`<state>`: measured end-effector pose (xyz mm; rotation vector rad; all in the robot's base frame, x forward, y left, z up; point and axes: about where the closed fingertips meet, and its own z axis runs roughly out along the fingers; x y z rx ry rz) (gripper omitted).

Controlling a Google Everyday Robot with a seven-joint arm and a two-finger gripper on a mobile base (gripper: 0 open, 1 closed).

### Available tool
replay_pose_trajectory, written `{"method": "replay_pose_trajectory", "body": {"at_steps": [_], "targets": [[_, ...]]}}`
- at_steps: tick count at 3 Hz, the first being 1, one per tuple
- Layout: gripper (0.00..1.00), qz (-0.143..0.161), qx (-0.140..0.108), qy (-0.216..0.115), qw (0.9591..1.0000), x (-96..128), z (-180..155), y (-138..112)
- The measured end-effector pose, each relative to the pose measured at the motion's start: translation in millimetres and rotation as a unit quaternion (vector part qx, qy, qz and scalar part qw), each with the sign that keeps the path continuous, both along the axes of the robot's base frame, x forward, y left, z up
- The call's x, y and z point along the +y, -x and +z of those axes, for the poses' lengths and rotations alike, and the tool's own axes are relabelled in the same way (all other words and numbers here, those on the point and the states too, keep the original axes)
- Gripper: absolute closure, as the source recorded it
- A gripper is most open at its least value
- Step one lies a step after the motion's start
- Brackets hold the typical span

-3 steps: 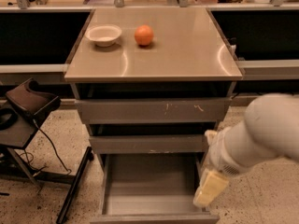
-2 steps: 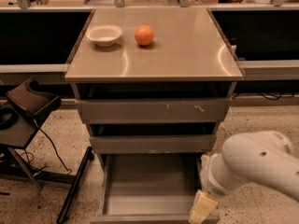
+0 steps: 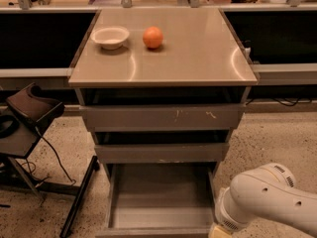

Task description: Close bottom drawer

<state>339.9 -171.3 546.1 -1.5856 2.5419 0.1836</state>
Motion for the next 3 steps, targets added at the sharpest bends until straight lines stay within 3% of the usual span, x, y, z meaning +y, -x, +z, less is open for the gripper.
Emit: {"method": "replay_pose_trajectory", "body": {"at_steps": [1, 2, 3], "targets": [[0.0, 0.006, 0.018, -0.02, 0.9996, 4, -22, 6], [0.0, 0.016, 0.046, -0.064, 0.9967, 10, -87, 31], [0.0, 0.02, 0.034, -0.122, 0.9917, 15, -142, 42]]}}
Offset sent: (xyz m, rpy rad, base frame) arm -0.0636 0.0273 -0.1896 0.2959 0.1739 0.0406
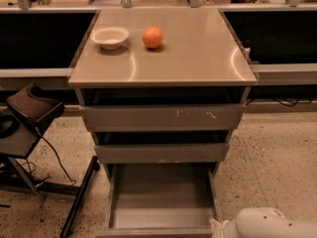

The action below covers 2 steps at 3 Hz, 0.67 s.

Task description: Close bottom drawer

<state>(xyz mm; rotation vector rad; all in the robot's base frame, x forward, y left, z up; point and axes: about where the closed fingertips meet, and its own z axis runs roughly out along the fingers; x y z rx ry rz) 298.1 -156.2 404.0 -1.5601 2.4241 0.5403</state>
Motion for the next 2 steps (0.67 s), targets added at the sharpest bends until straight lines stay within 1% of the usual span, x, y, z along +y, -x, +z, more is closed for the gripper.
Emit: {"method": "replay_pose_trajectory", "body": {"at_steps": [1, 2], "targets": [[0.0, -0.003, 0.002, -0.041, 0.9991, 3, -44, 10], [0.0, -0.018, 0.018, -0.068, 0.9973, 3, -87, 21]]}}
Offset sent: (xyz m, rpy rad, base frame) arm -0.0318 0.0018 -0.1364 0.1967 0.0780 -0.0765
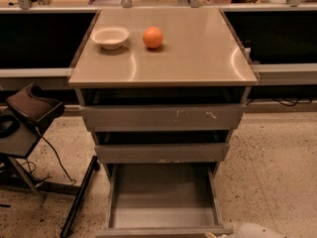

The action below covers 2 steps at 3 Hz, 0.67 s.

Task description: Close bottom drawer

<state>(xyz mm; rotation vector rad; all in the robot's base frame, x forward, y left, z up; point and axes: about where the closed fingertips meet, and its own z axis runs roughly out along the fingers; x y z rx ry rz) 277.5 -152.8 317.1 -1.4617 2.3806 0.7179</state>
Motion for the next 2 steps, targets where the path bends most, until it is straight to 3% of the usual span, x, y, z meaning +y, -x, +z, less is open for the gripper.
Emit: {"method": "replay_pose_trajectory", "body": {"at_steps": [1, 2], "targets": [[0.0, -0.011, 0.03, -0.015, 0.9994, -1.9, -30.0, 6.3], [0.0, -0.013, 0.033, -0.018, 0.9992, -0.6, -33.8, 6.2]]}}
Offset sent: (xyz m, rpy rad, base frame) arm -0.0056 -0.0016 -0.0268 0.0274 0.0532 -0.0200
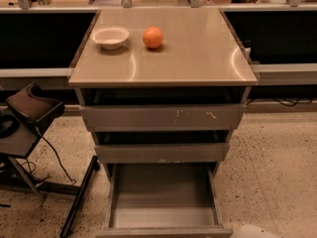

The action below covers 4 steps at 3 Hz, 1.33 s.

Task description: Close bottom drawer

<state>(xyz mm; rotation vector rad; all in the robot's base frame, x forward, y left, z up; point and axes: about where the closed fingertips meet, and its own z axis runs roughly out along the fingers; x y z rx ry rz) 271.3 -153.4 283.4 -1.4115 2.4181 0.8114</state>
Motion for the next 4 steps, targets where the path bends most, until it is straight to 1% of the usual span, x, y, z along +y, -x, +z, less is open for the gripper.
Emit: {"method": "replay_pose_trajectory", "body": {"at_steps": [1, 2, 3, 4], "targets": [[0.0, 0.005, 0.022, -0.021, 0.9995, 8, -26, 2], [0.0, 0.019, 0.047, -0.066, 0.9965, 22, -65, 7], [0.0, 0.031, 0.048, -0.122, 0.9909, 38, -113, 5], [0.0, 0.01, 0.026, -0.14, 0.9897, 34, -145, -26]]}}
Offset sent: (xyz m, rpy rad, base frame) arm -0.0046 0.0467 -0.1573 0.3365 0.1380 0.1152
